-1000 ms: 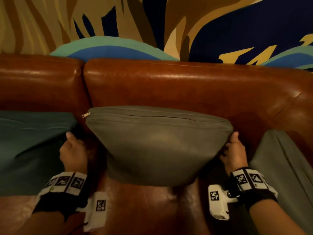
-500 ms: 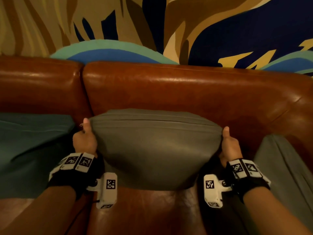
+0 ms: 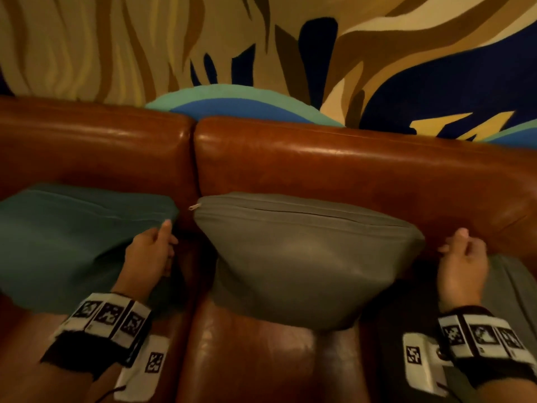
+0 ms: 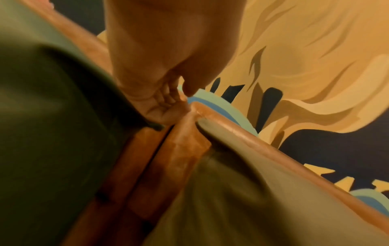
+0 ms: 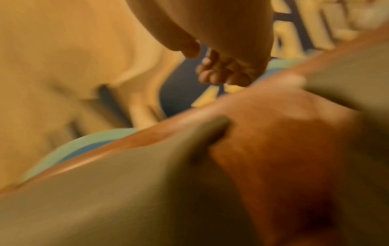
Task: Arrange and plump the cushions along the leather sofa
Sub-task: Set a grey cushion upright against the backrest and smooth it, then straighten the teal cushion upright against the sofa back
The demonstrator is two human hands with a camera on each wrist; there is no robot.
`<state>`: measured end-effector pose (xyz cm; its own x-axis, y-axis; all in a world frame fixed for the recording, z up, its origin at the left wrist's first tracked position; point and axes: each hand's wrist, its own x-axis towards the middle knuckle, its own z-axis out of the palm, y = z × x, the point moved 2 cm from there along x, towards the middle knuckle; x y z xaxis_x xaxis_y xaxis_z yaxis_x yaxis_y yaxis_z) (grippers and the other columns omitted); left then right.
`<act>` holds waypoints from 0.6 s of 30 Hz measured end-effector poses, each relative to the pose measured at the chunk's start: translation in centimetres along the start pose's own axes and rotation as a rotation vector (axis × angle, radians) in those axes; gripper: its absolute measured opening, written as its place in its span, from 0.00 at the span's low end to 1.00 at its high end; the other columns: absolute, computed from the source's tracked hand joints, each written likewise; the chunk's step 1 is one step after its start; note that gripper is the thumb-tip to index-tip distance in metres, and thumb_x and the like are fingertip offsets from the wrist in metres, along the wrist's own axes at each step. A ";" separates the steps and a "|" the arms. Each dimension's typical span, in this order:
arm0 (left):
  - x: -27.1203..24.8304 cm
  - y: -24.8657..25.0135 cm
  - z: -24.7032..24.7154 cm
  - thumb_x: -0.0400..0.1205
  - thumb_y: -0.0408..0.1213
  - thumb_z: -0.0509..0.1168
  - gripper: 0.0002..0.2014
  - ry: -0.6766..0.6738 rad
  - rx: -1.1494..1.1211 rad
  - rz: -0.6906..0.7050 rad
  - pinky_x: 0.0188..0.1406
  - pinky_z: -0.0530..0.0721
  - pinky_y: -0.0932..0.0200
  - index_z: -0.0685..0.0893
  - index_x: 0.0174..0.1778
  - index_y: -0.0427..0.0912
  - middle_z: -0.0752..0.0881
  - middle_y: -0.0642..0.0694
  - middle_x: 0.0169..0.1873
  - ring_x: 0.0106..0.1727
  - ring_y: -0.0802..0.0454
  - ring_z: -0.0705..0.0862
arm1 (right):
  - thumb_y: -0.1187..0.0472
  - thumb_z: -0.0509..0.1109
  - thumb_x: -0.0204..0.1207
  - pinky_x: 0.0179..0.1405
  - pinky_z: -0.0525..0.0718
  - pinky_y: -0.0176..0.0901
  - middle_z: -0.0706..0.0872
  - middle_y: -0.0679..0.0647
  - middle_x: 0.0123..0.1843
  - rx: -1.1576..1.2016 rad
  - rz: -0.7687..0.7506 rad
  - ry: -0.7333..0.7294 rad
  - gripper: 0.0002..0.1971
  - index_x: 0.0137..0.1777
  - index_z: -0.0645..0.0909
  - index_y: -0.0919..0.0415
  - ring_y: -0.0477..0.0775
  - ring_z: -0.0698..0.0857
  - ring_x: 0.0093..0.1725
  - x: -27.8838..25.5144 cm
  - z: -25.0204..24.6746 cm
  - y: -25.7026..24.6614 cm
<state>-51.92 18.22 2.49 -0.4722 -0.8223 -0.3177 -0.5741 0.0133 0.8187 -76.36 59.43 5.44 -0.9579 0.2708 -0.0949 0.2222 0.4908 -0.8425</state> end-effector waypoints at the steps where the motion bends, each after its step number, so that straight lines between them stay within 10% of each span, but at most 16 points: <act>1: -0.2 -0.4 -1.5 0.88 0.46 0.55 0.21 -0.015 0.030 0.060 0.23 0.73 0.60 0.79 0.36 0.36 0.76 0.41 0.24 0.18 0.51 0.74 | 0.45 0.53 0.89 0.49 0.76 0.54 0.82 0.58 0.44 -0.045 -0.124 -0.065 0.16 0.48 0.75 0.54 0.54 0.79 0.45 -1.6 0.5 -1.6; 7: -1.5 -1.0 -10.4 0.86 0.43 0.60 0.17 -0.073 0.241 0.240 0.21 0.73 0.65 0.81 0.32 0.41 0.79 0.49 0.18 0.16 0.61 0.74 | 0.54 0.62 0.87 0.38 0.73 0.48 0.78 0.58 0.30 -0.152 -0.500 -0.691 0.16 0.36 0.76 0.56 0.45 0.75 0.30 -14.8 11.5 -8.8; 12: 1.4 -4.4 -18.8 0.85 0.43 0.62 0.15 -0.011 0.525 0.350 0.34 0.80 0.43 0.76 0.33 0.42 0.79 0.44 0.25 0.29 0.45 0.80 | 0.54 0.65 0.85 0.48 0.82 0.51 0.85 0.52 0.33 -0.280 -0.508 -1.067 0.14 0.36 0.80 0.49 0.55 0.86 0.38 -25.8 22.6 -10.9; 15: 6.1 -6.9 -24.3 0.84 0.38 0.64 0.07 0.101 0.546 0.351 0.49 0.77 0.41 0.80 0.47 0.38 0.82 0.39 0.42 0.47 0.36 0.81 | 0.56 0.68 0.84 0.39 0.74 0.35 0.82 0.48 0.35 -0.193 -0.447 -0.963 0.05 0.47 0.79 0.54 0.45 0.81 0.36 -31.1 27.6 -12.4; 18: 11.1 -9.6 -29.0 0.85 0.37 0.63 0.12 0.206 0.525 0.276 0.61 0.71 0.39 0.79 0.57 0.31 0.80 0.28 0.56 0.59 0.29 0.76 | 0.49 0.70 0.81 0.41 0.83 0.45 0.82 0.52 0.44 -0.025 -0.077 -0.615 0.15 0.57 0.69 0.56 0.56 0.84 0.43 -32.6 32.1 -11.7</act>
<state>-32.27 -7.51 4.98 -0.5409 -0.8410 0.0132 -0.7263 0.4749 0.4969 -53.55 18.22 1.36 -0.8990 -0.2893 -0.3287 0.1451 0.5114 -0.8470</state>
